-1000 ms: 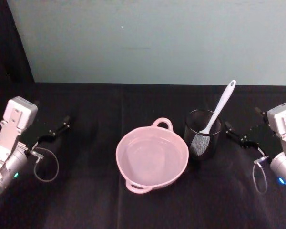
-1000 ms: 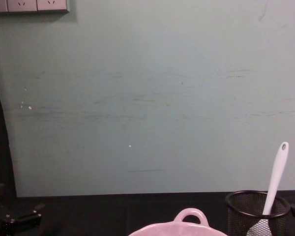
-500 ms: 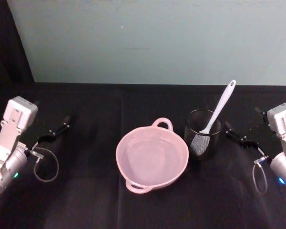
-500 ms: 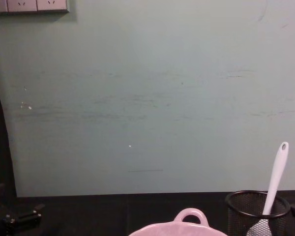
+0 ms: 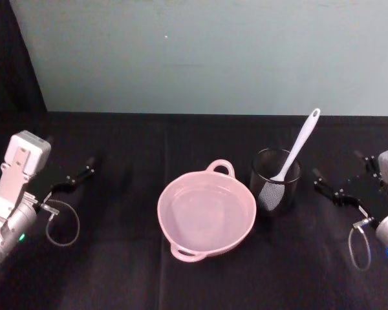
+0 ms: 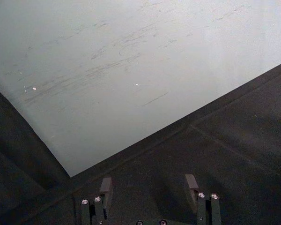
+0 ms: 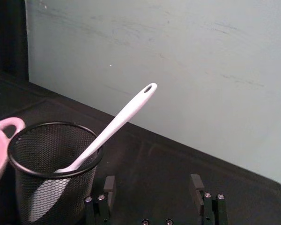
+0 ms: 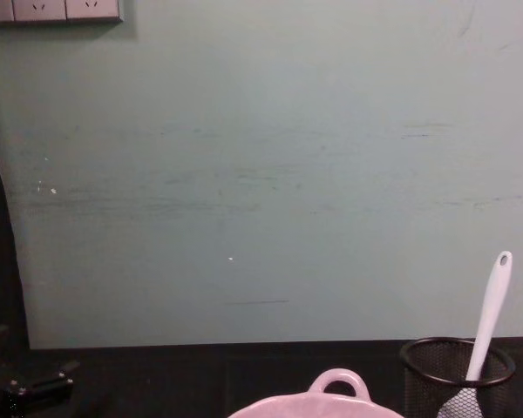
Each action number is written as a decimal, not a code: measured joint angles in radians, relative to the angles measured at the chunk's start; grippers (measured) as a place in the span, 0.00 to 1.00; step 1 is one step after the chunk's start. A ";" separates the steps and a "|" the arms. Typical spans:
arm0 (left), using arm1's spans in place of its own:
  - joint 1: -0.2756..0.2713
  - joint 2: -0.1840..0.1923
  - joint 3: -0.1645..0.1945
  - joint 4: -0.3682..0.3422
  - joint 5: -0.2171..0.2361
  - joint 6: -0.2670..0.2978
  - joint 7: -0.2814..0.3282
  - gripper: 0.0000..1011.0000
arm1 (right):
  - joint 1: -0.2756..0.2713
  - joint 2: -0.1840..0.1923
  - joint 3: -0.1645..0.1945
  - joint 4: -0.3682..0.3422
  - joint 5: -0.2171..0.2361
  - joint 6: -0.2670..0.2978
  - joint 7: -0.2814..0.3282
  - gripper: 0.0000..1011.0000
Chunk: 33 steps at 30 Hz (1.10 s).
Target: Use the one hand to pick up the spoon and stir the clear water in the bowl.
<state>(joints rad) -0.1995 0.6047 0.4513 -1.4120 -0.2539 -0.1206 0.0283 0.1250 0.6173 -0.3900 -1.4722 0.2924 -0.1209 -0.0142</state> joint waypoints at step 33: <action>0.000 0.000 0.000 0.000 0.000 0.000 0.000 0.99 | 0.065 -0.143 0.164 0.043 0.446 0.182 0.370 0.99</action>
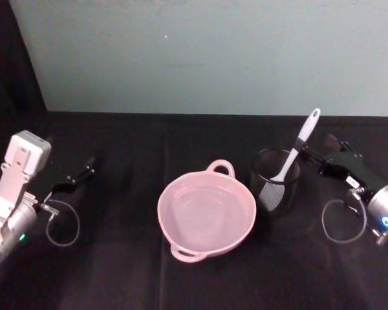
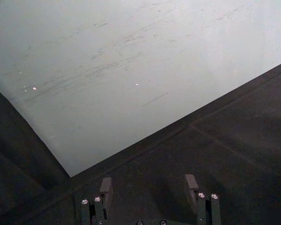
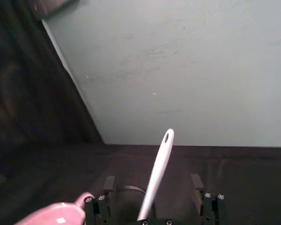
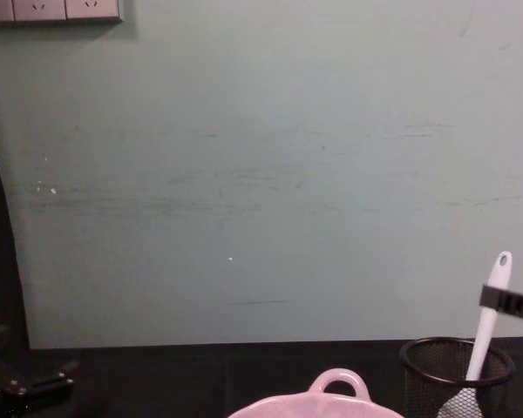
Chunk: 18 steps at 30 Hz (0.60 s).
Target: Use the one hand to pick up the spoon and stir the clear water in the bowl.
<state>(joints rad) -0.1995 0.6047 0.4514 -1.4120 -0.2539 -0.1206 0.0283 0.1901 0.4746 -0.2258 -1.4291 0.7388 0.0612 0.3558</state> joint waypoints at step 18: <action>0.000 0.000 0.000 0.000 0.000 0.000 0.000 0.99 | 0.149 -0.031 0.021 0.223 0.302 0.220 0.228 0.99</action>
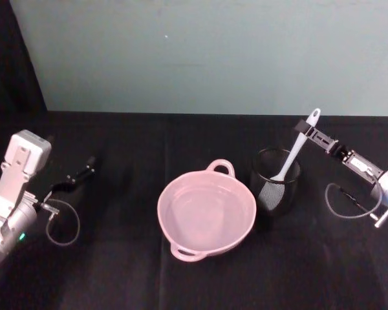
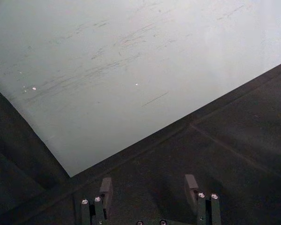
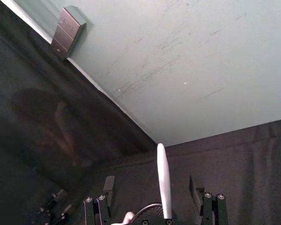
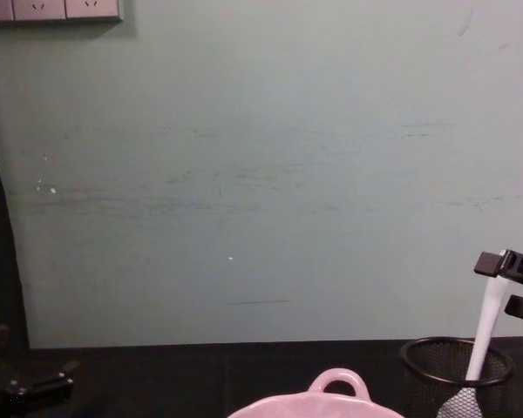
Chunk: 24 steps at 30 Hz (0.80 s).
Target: Use the one hand to pick up the spoon and stir the clear water in the bowl.
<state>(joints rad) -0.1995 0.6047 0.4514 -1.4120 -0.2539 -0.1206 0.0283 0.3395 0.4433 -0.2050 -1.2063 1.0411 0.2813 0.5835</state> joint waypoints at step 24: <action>0.000 0.000 0.000 0.000 0.000 0.000 0.000 0.99 | 0.067 0.034 -0.097 0.046 -0.018 -0.045 0.029 0.60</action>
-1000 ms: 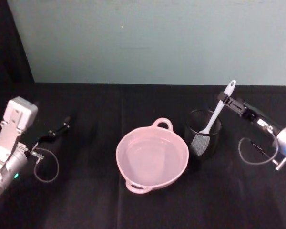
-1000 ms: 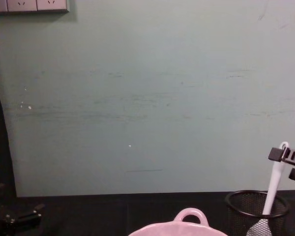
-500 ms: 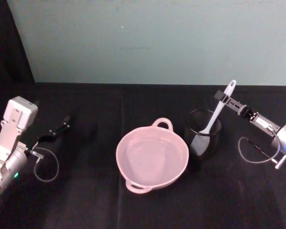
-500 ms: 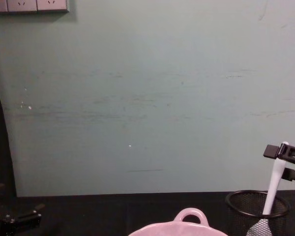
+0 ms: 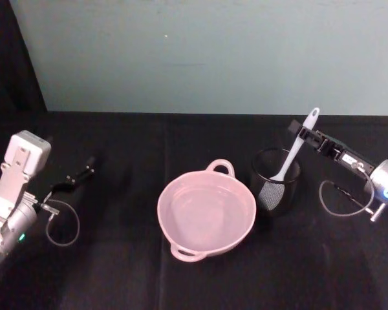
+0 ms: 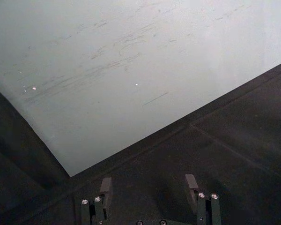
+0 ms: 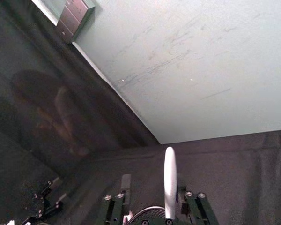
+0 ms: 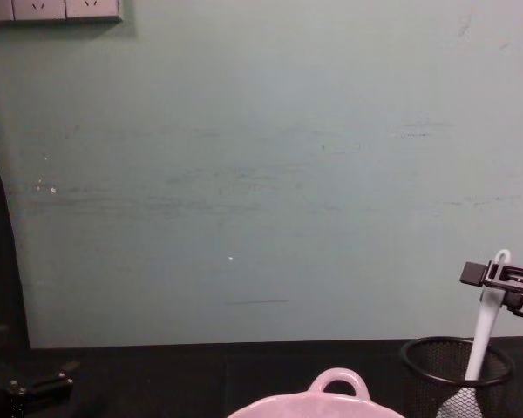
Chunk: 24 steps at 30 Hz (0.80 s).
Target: Use the one hand to pick up the spoon and stir the clear water in the bowl.
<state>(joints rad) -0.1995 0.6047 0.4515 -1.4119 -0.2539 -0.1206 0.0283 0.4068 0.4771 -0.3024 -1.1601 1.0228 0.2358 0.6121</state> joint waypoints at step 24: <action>0.000 0.000 0.000 0.000 0.000 0.000 0.000 0.99 | -0.039 0.103 -0.085 -0.211 -0.286 -0.201 -0.148 0.12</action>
<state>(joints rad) -0.1995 0.6047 0.4514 -1.4119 -0.2539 -0.1205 0.0283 0.3678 0.5798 -0.3877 -1.3710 0.7367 0.0352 0.4637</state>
